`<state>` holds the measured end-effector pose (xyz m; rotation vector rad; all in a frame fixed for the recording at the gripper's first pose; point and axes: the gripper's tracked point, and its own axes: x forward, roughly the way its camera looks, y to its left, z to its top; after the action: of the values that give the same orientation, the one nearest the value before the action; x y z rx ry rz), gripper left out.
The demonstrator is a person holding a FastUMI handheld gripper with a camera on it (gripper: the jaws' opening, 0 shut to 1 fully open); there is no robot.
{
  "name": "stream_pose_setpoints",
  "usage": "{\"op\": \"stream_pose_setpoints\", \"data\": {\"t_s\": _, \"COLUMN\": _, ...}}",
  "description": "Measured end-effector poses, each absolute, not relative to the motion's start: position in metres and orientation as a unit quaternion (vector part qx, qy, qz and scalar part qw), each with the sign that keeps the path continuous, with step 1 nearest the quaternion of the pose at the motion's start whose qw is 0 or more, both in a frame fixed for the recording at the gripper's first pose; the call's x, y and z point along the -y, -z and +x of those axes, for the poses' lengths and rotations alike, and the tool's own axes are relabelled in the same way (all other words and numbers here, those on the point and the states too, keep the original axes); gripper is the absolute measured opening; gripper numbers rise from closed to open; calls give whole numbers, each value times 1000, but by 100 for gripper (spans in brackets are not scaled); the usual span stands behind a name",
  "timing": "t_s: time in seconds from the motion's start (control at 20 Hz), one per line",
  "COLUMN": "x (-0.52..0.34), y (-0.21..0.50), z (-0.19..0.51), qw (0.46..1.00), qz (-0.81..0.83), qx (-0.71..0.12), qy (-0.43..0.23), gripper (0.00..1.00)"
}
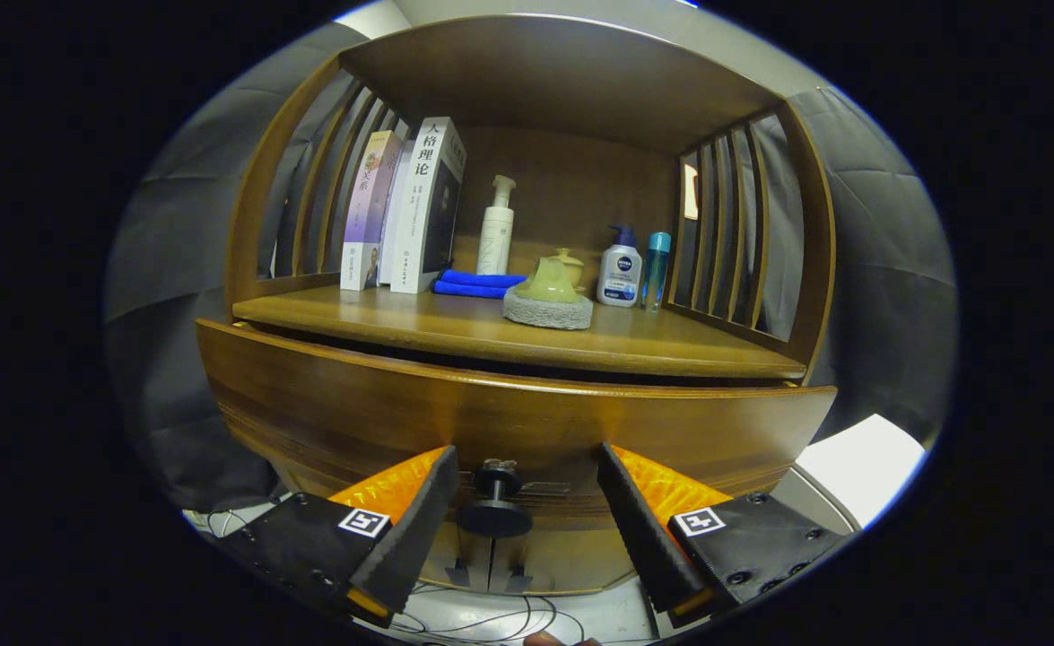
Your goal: Pull open the drawer, take out the items inside it, and place them on the countertop above the cabinet.
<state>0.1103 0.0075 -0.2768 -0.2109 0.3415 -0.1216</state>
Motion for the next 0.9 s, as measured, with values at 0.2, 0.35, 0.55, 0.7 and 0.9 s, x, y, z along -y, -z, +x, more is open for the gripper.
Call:
{"op": "stream_pose_setpoints", "data": {"t_s": 0.2, "x": -6, "y": 281, "z": 126, "qw": 978, "qz": -102, "qx": -170, "qy": 60, "gripper": 98}}
{"op": "stream_pose_setpoints", "data": {"t_s": 0.35, "x": -5, "y": 282, "z": 136, "qw": 977, "qz": -100, "qx": -179, "qy": 60, "gripper": 98}}
{"op": "stream_pose_setpoints", "data": {"t_s": 0.55, "x": -7, "y": 283, "z": 137, "qw": 977, "qz": -113, "qx": -171, "qy": 59, "gripper": 98}}
{"op": "stream_pose_setpoints", "data": {"t_s": 0.7, "x": -3, "y": 283, "z": 134, "qw": 975, "qz": -105, "qx": -184, "qy": 69, "gripper": 98}}
{"op": "stream_pose_setpoints", "data": {"t_s": 0.9, "x": 0, "y": 248, "z": 117, "qw": 981, "qz": -95, "qx": -152, "qy": 73, "gripper": 98}}
